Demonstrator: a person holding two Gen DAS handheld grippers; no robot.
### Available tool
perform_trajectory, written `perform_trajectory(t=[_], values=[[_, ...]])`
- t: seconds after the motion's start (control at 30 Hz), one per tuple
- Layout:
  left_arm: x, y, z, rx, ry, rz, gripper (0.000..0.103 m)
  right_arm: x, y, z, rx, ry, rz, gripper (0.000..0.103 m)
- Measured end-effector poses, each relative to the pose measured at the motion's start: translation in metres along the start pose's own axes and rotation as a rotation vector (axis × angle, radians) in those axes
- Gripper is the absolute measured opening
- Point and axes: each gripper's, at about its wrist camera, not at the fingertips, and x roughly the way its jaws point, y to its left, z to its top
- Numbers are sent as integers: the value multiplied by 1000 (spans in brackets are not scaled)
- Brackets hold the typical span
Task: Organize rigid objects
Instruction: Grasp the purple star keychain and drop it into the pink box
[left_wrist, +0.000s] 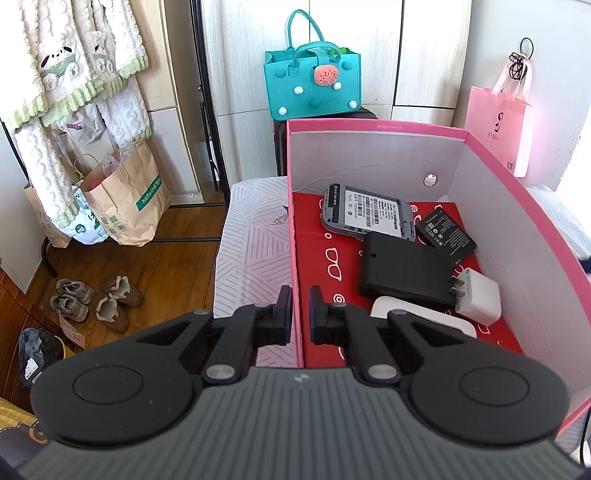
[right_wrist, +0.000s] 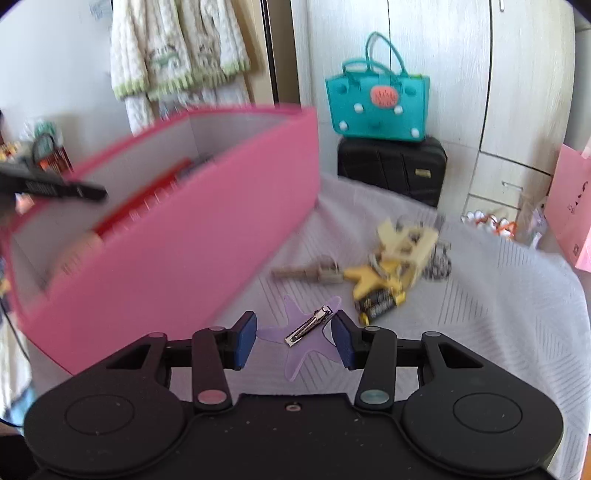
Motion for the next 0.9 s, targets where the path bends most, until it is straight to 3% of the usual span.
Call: perform_trajectory(t=[0.17, 0.27, 0.53, 0.8, 0.9], values=[[0, 1, 0, 1, 7, 2, 6, -31, 15, 30, -17, -93, 130, 51], [6, 3, 4, 9, 79, -8, 7, -35, 32, 45, -65, -95, 207, 51], [2, 6, 19, 92, 221, -56, 7, -10, 76, 68, -225, 40, 267, 51], [-12, -8, 23, 201, 257, -23, 6, 15, 98, 66, -301, 181, 279, 51], [-13, -12, 22, 216, 261, -5, 5, 18, 102, 63, -320, 185, 263, 52]])
